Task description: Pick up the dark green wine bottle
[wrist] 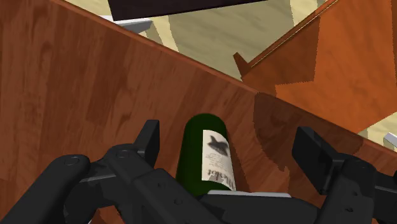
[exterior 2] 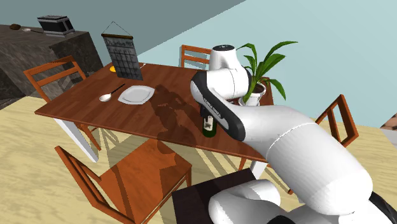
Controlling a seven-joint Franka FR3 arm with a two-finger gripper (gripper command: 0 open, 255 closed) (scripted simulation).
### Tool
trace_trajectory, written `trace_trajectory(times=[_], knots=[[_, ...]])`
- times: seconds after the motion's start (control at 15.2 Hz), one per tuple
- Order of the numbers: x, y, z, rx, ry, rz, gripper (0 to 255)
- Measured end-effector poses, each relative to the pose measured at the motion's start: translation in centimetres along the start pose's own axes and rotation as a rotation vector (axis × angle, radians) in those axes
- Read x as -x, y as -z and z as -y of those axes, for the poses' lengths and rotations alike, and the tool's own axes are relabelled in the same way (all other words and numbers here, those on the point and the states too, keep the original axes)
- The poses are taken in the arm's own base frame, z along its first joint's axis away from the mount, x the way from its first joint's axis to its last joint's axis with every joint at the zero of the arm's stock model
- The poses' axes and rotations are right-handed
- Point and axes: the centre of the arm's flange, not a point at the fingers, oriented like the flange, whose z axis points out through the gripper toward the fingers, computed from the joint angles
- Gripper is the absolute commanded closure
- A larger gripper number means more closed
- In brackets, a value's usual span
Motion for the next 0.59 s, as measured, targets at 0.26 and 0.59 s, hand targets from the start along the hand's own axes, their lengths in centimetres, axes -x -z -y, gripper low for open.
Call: trace_trajectory(times=[0.26,0.59], knots=[[-2.6,0.9,0.1,-0.002,-0.04,-0.004,0],[-8.7,2.3,0.0,-0.007,-0.135,-0.013,0]])
